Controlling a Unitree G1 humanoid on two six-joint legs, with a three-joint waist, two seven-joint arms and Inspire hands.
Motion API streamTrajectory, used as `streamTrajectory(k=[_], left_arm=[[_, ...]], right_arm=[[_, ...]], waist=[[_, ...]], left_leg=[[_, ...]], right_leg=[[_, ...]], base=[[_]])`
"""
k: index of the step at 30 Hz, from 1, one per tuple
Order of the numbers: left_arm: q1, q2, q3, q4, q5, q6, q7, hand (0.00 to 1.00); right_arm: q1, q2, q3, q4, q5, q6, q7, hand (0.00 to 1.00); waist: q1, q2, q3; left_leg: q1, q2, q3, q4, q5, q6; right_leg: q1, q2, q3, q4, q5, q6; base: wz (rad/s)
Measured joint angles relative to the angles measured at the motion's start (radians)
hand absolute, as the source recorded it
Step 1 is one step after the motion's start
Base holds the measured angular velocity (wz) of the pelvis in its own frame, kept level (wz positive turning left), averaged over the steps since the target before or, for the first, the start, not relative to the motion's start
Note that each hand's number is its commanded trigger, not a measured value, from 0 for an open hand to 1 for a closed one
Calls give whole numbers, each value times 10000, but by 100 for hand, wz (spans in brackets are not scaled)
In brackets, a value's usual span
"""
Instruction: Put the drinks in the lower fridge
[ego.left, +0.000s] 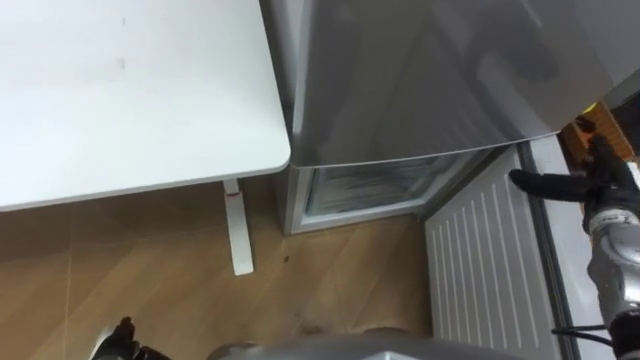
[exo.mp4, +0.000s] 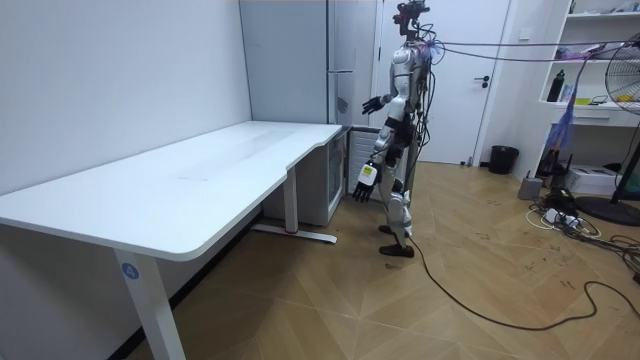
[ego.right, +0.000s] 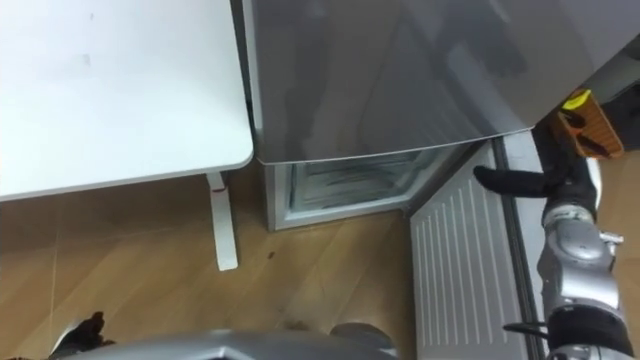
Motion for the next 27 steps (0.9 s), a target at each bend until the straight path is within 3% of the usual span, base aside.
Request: streamTrajectory(k=[8, 12, 15, 20, 21, 23, 24, 25, 27], left_arm=[[374, -4, 0, -803, 2, 201, 25, 0], [354, -3, -74, -792, 6, 196, 261, 0], [305, -2, -80, -653, 10, 215, 277, 0], [403, 111, -52, -582, 11, 263, 175, 0], [394, 114, -57, -583, 20, 288, 166, 0], [404, 113, -54, -585, 28, 338, 137, 0], [466, 114, -44, -584, 48, 357, 138, 0], [590, 113, -53, -603, 208, 411, 143, 0], [650, 122, -45, -628, 228, 604, 150, 0]], right_arm=[[138, -491, -399, -1581, 956, 5, -995, 0], [290, -575, -487, -923, 2179, 23, -1220, 0], [349, -573, -531, -81, 2650, 115, -1191, 0], [420, -574, -617, 944, 3723, 537, -968, 0], [409, -574, -617, 945, 3784, 571, -908, 0], [407, -575, -629, 949, 3807, 687, -810, 0], [400, -574, -630, 960, 3842, 704, -806, 0], [401, -581, -632, 1059, 3880, 724, -827, 0], [298, -588, -632, 1385, 3891, 726, -861, 0]], waist=[[-402, -89, -27], [-455, -288, -93], [-584, -408, -76], [-383, -374, -33], [-377, -321, 6], [-345, -129, -7], [-264, -57, 29], [-297, 31, -12], [-213, -12, -40]], left_leg=[[-48, -7, 4, -117, 4, 4], [-7, -5, -24, -101, 4, 4], [-59, -28, 19, 16, -27, 53], [-346, -59, 778, 335, -147, 198], [-428, -26, 850, 377, -165, 228], [-743, 204, 1386, 379, -200, 363], [-736, 259, 1546, 388, -202, 383], [-639, 282, 1756, 368, -205, 388], [-460, 210, 2155, 302, -196, 374]], right_leg=[[-18, -50, 53, 21, 0, 4], [62, -68, 34, 1, 0, 4], [6, -99, 62, 50, 20, 37], [-620, -29, 97, 308, 283, 79], [-706, -24, 85, 310, 362, 72], [-883, 9, -115, -31, 827, 111], [-919, -104, -347, 236, 766, 100], [-894, -305, -825, 1006, 362, 145], [-743, -657, -1037, 1668, -120, 340]], base=[[-2], [5], [-4], [-41], [-53], [-52], [-50], [-48], [-48]])
